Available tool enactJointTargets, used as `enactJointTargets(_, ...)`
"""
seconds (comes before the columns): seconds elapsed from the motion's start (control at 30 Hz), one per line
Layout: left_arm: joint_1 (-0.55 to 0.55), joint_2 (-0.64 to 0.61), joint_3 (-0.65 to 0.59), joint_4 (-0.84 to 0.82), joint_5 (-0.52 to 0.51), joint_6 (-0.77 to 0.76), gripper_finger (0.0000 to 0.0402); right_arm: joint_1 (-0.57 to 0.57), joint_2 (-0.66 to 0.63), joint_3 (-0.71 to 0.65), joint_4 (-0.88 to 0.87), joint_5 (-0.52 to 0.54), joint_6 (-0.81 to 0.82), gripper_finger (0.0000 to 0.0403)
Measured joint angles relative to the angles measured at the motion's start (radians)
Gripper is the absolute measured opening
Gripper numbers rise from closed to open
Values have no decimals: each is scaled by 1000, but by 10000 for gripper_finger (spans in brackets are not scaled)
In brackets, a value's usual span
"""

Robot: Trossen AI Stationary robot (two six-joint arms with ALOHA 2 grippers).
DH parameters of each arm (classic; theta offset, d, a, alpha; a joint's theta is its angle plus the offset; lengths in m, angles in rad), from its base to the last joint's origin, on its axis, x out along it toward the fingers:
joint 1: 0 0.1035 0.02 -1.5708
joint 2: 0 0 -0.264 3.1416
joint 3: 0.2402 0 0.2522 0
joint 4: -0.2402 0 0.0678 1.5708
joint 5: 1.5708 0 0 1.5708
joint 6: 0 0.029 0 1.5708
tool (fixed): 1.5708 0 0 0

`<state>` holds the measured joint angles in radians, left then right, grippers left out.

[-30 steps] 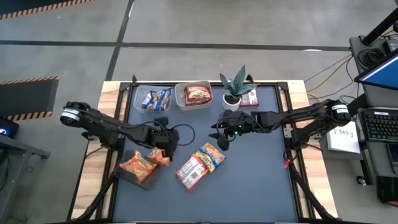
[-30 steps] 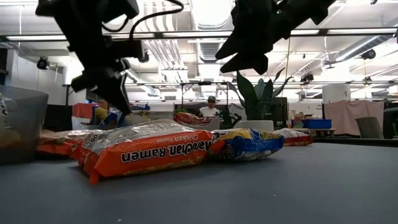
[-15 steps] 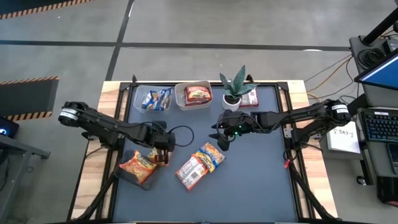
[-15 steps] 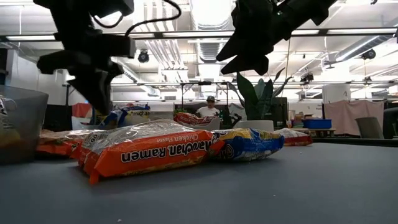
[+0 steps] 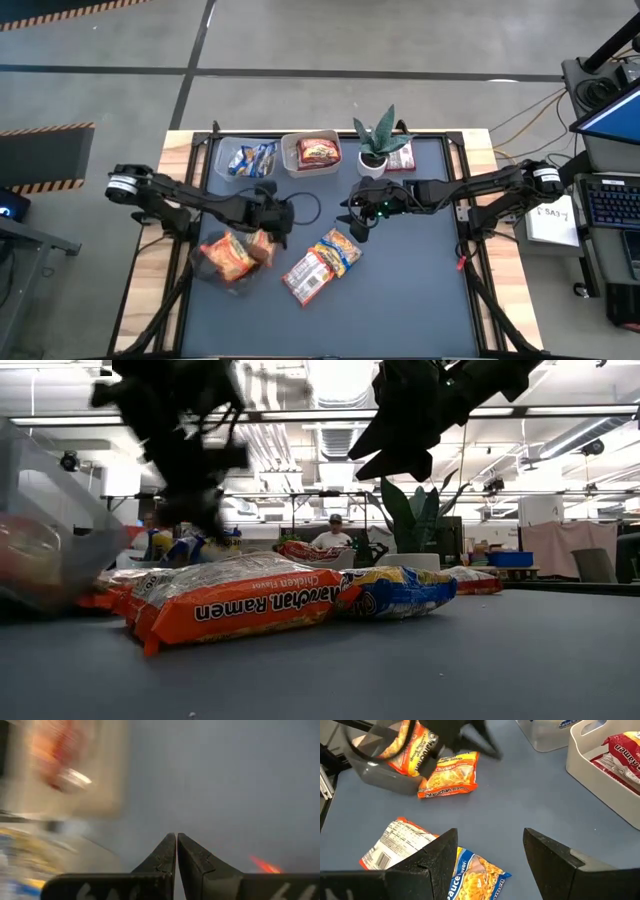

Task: Sort Maruchan noodles
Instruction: Put the orange noodle pack into the black bin

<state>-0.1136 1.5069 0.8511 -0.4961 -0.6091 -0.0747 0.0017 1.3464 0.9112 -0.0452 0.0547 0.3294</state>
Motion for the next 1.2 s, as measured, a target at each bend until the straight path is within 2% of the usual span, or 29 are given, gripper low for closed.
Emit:
enactJointTargets(0.1,4,-22,77,-31,-22,68,0,0,0,0,2,0,0,214)
enactJointTargets(0.2,1,-52,132,-120,38,81,0,0,0,0,1,0,0,214)
enactJointTargets(0.3,-5,-89,159,-233,146,70,0,0,0,0,-1,0,0,214)
enactJointTargets(0.47,-4,-120,107,-449,352,78,0,0,0,0,-2,0,-12,214)
enactJointTargets(0.63,57,-105,12,-370,473,110,0,0,0,0,-2,0,-28,214)
enactJointTargets(0.77,152,-59,43,-379,512,-2,0,0,0,-1,-1,0,-34,214)
enactJointTargets(0.93,240,-14,71,-397,755,-175,0,0,0,-1,-2,0,-39,214)
enactJointTargets(1.2,207,59,74,-407,752,-386,0,0,0,-6,-3,1,-58,214)
